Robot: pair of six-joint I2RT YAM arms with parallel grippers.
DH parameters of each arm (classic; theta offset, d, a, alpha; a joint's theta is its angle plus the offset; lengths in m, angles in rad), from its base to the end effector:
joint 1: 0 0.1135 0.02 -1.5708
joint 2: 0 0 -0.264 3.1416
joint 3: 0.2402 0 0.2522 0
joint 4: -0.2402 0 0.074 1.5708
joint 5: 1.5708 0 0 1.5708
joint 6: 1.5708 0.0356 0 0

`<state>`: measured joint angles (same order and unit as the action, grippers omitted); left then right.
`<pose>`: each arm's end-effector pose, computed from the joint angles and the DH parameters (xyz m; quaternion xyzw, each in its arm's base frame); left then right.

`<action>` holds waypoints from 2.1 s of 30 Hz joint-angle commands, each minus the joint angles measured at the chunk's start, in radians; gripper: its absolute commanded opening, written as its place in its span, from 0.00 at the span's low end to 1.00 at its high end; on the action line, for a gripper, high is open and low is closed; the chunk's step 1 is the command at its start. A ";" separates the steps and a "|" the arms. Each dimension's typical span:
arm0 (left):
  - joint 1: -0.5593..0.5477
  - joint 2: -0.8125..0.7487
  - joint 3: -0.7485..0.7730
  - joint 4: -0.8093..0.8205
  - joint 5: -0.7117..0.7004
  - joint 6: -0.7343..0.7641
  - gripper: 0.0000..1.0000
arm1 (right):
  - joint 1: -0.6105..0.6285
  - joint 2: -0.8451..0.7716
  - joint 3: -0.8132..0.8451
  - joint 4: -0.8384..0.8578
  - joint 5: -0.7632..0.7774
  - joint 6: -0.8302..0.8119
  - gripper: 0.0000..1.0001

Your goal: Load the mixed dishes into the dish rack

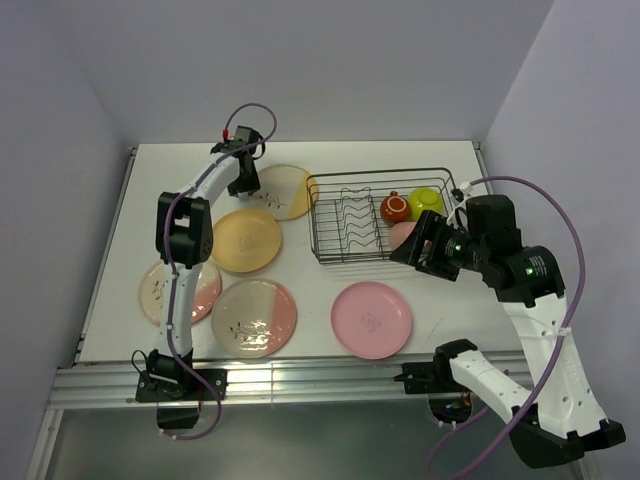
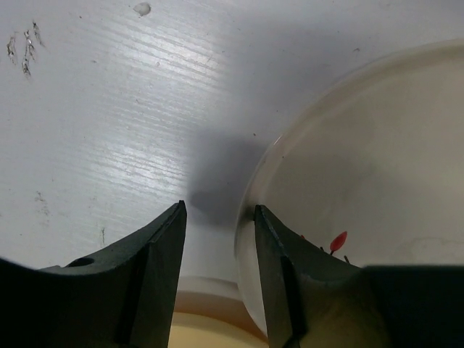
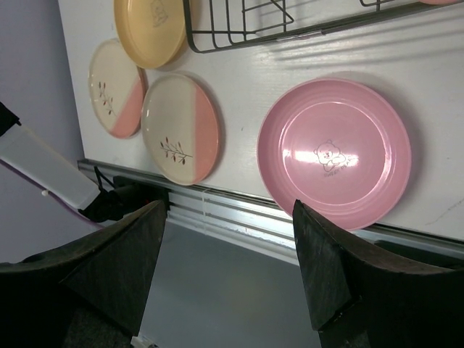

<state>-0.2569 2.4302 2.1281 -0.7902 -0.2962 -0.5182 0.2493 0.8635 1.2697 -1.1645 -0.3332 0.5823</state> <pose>0.5070 -0.1224 0.1743 -0.1598 0.9481 0.0441 0.2712 0.1211 0.0428 0.3921 0.0855 0.9042 0.2968 0.2950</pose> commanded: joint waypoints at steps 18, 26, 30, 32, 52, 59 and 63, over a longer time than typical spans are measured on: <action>0.053 -0.025 -0.138 0.025 0.086 0.015 0.00 | 0.005 0.095 0.040 0.078 -0.039 -0.061 0.78; 0.117 -0.088 -0.074 -0.017 0.166 0.014 0.00 | 0.060 0.253 0.138 0.106 0.048 -0.110 0.78; 0.131 -0.108 0.004 -0.053 0.184 0.035 0.00 | 0.146 0.366 0.229 0.127 0.156 -0.139 0.78; 0.134 -0.108 0.029 -0.078 0.207 0.040 0.00 | 0.182 0.413 0.288 0.134 0.190 -0.159 0.78; 0.137 -0.200 0.021 -0.139 0.287 0.047 0.00 | 0.553 0.989 0.655 0.376 0.579 -0.409 0.80; 0.137 -0.223 0.038 -0.175 0.287 0.055 0.00 | 0.578 1.163 0.922 0.296 0.500 -0.331 0.79; 0.146 -0.253 0.007 -0.169 0.287 0.066 0.00 | 0.579 1.223 0.987 0.273 0.447 -0.293 0.79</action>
<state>-0.1173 2.2921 2.1349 -0.9524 -0.0219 -0.4820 0.8272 2.0682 2.1799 -0.8639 0.1497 0.2462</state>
